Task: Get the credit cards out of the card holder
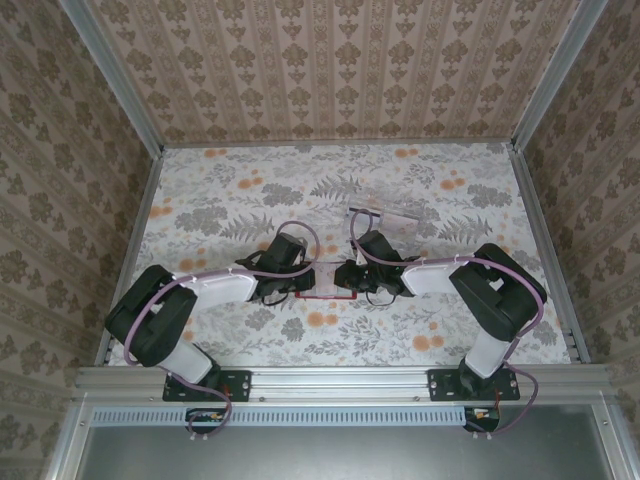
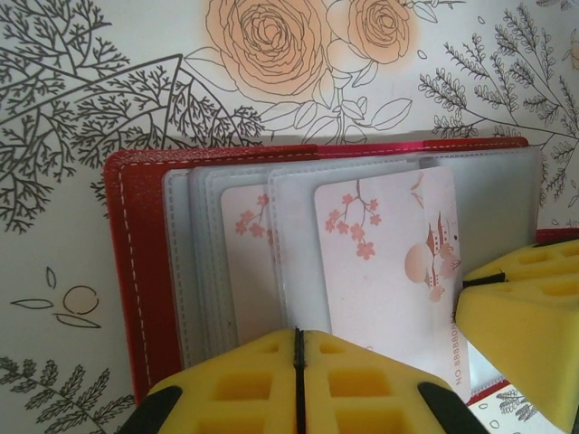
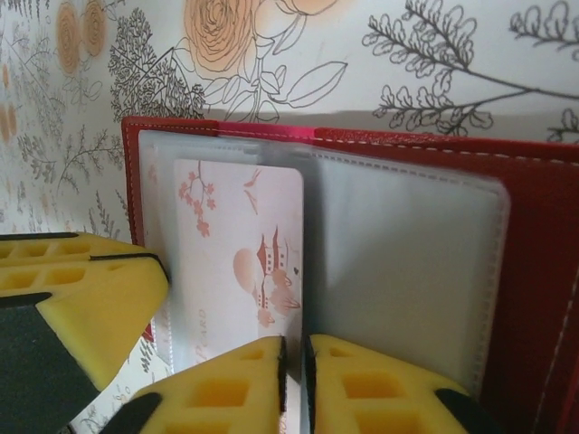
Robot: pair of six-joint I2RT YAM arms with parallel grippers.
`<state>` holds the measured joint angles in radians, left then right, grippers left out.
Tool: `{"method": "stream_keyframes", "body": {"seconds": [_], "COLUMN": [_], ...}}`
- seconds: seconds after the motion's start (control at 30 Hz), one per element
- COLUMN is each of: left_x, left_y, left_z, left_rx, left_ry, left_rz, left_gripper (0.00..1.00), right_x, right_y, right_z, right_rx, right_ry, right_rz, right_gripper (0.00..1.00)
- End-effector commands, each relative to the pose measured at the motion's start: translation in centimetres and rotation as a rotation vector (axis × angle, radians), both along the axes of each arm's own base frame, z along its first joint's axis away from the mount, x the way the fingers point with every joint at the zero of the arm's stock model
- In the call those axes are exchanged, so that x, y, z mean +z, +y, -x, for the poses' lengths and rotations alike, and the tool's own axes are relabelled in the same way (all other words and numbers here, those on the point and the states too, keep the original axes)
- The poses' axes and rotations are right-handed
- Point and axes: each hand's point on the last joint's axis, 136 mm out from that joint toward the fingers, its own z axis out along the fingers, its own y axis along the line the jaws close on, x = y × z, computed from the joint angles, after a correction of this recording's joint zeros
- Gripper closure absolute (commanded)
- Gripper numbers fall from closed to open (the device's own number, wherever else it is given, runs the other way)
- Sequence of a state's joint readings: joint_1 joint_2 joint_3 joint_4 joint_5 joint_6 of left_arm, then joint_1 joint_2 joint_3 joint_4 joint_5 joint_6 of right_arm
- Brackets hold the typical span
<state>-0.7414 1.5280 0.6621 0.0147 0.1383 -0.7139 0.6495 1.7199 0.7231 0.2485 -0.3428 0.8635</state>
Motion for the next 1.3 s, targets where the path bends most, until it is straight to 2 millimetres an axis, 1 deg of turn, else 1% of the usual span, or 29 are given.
{"method": "stream_keyframes", "body": {"seconds": [0.0,0.07,0.23,0.27,0.33,0.4,0.5,0.63,0.93,1.0,1.13,1.27], "left_x": [-1.6,-1.8,-1.8,-1.8,-1.9,-1.9,-2.0,-2.5,-2.7,-2.6,-2.1,-1.2], "left_y": [0.6,0.7,0.7,0.6,0.7,0.8,1.2,1.7,2.4,2.4,2.1,1.4], "left_z": [1.0,1.1,1.2,1.2,1.2,1.2,1.2,1.3,1.3,1.3,1.2,1.1], "left_rx": [0.009,0.011,0.008,0.006,0.006,0.009,0.022,0.036,0.056,0.054,0.047,0.022], "left_ry": [0.048,0.052,0.054,0.053,0.054,0.053,0.057,0.070,0.078,0.077,0.067,0.048], "left_rz": [-0.036,-0.046,-0.050,-0.050,-0.056,-0.061,-0.077,-0.105,-0.118,-0.116,-0.101,-0.074], "left_gripper": [0.92,0.96,0.96,0.96,0.96,0.98,1.00,1.00,1.00,1.00,1.00,1.00], "right_x": [0.6,0.5,0.2,0.2,0.2,0.3,0.4,0.0,-0.6,-0.3,1.1,3.8], "right_y": [0.8,0.8,1.1,1.2,1.0,0.7,0.1,-1.1,-3.7,-4.2,-5.4,-5.8], "right_z": [-0.5,-0.5,-0.6,-0.6,-0.5,-0.6,-0.6,-0.6,0.0,0.2,0.7,1.5], "right_rx": [0.021,0.022,0.020,0.021,0.015,0.004,-0.011,-0.032,-0.079,-0.086,-0.089,-0.050], "right_ry": [-0.014,-0.011,-0.003,-0.004,-0.004,-0.007,-0.013,-0.004,0.011,0.006,-0.019,-0.071], "right_rz": [-0.025,-0.025,-0.040,-0.043,-0.041,-0.036,-0.029,-0.033,-0.050,-0.056,-0.060,-0.059], "right_gripper": [0.78,0.78,0.78,0.79,0.85,0.91,0.93,0.99,1.00,1.00,1.00,1.00]}}
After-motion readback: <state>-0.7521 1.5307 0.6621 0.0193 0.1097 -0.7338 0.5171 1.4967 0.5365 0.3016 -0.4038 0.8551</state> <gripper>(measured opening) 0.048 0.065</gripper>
